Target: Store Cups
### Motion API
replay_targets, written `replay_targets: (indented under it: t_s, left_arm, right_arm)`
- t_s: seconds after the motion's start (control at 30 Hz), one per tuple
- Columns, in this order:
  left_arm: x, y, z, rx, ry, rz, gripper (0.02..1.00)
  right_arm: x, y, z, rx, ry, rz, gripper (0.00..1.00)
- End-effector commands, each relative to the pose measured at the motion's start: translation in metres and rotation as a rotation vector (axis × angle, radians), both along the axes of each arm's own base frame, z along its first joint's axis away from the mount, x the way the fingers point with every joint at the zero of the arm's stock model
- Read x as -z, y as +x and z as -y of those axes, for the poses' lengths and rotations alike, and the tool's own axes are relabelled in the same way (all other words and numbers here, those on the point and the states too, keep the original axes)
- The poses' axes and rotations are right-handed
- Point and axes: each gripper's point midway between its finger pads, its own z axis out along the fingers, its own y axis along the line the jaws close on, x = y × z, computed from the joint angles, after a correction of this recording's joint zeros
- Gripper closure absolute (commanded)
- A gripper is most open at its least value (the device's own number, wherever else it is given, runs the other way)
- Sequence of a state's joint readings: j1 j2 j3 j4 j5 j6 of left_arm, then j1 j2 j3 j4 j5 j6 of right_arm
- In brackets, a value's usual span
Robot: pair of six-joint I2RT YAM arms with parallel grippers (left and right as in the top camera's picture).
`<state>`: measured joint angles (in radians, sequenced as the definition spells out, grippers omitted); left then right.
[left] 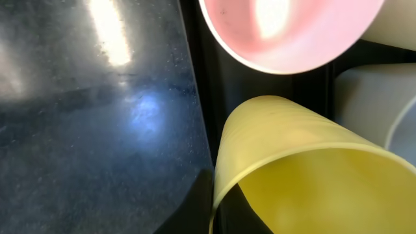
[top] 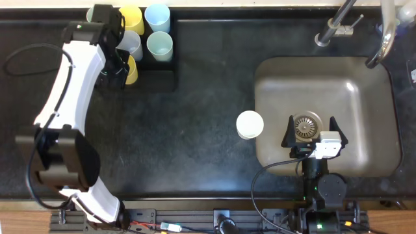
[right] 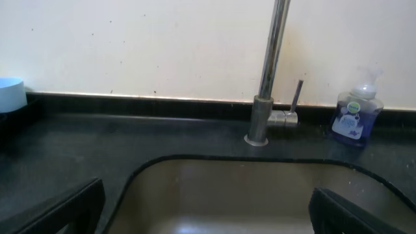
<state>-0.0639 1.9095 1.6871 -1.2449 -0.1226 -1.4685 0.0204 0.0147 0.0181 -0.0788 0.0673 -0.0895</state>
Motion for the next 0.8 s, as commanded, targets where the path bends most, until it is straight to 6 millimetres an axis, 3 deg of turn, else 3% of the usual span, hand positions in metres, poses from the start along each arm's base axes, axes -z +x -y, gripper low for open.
replay_targets:
  t_s: [0.03,0.53,0.63,0.8]
  left_arm:
    - [0.013,0.001,-0.001,-0.032,-0.003,-0.027,0.982]
    - [0.039,0.005,0.000,-0.030,-0.011,-0.075,0.974]
    - [0.039,0.006,0.000,-0.030,-0.011,-0.074,0.925]
    - [0.039,0.006,0.000,-0.030,-0.006,-0.074,0.737]
  right_arm:
    - [0.002,0.000,0.001,0.004,-0.001,0.004,0.003]
    - [0.002,0.000,0.001,0.004,-0.001,0.004,0.003]
    - [0.002,0.000,0.001,0.004,-0.001,0.004,0.005]
    - [0.002,0.000,0.001,0.004,-0.001,0.005,0.005]
